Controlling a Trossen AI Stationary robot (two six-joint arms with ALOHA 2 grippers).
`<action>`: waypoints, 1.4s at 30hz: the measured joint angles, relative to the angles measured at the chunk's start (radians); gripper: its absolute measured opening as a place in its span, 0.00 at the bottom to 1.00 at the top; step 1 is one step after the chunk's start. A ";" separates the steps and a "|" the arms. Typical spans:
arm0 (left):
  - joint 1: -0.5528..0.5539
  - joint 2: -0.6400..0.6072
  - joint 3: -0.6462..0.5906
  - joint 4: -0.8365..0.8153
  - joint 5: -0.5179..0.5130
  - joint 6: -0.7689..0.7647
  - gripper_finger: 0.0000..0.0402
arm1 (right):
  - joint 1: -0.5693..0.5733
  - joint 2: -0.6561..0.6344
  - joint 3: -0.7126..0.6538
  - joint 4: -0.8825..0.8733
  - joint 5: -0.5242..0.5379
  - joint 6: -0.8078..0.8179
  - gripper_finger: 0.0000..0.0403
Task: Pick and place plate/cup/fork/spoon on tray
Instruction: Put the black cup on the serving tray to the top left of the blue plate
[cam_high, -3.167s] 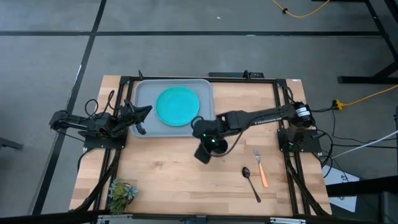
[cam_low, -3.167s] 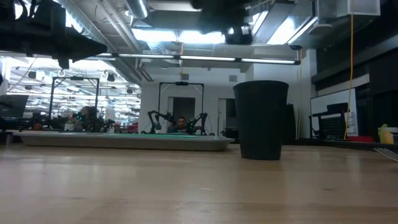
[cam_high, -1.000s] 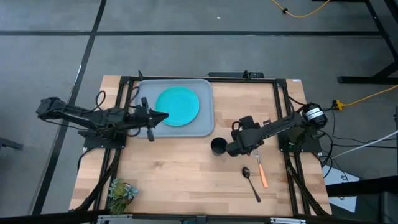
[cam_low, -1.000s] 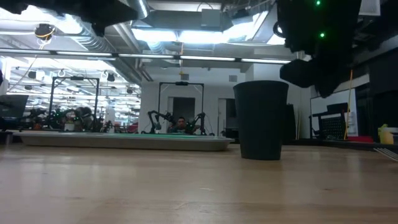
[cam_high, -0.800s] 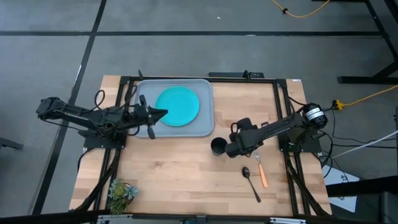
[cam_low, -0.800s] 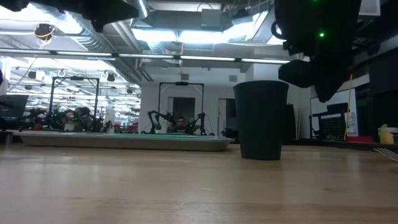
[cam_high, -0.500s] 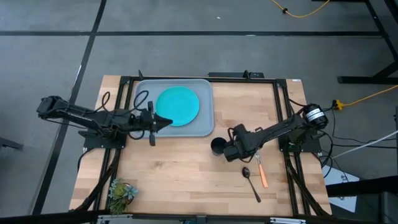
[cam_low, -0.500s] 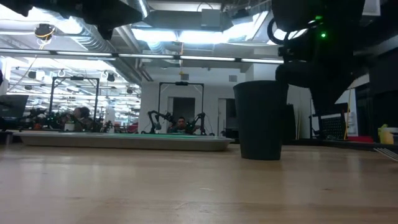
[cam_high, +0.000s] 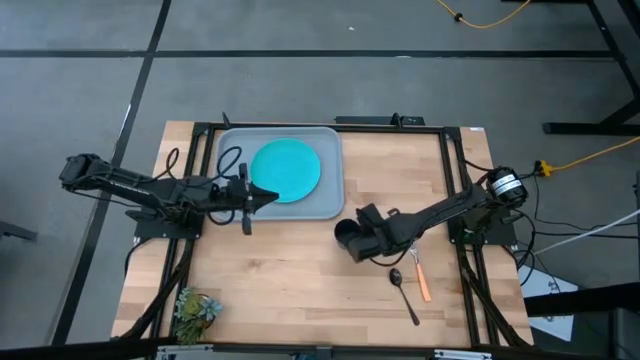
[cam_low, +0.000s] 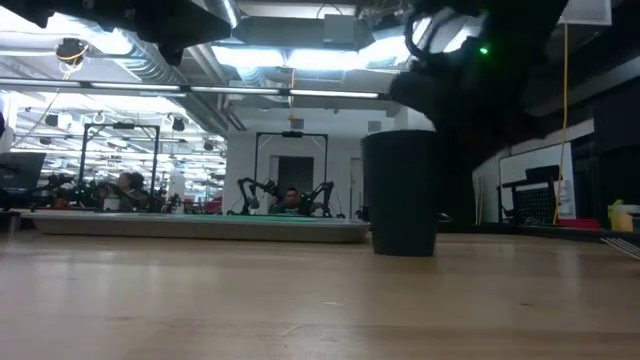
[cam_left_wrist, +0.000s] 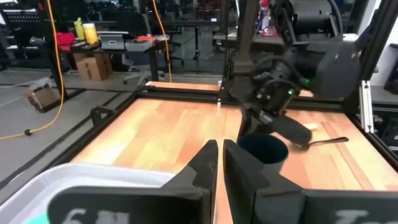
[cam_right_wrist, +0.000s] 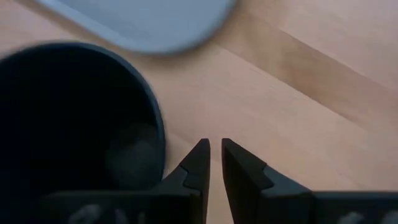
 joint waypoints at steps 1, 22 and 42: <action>0.000 0.000 0.000 0.000 0.000 0.000 0.05 | 0.000 0.000 0.000 0.035 0.007 -0.026 0.11; 0.000 0.000 0.000 -0.034 0.000 0.000 0.05 | -0.077 0.025 0.000 0.501 0.018 -0.320 0.11; 0.000 0.000 0.000 -0.076 0.001 -0.006 0.05 | 0.064 0.129 0.001 0.506 -0.202 -0.188 0.11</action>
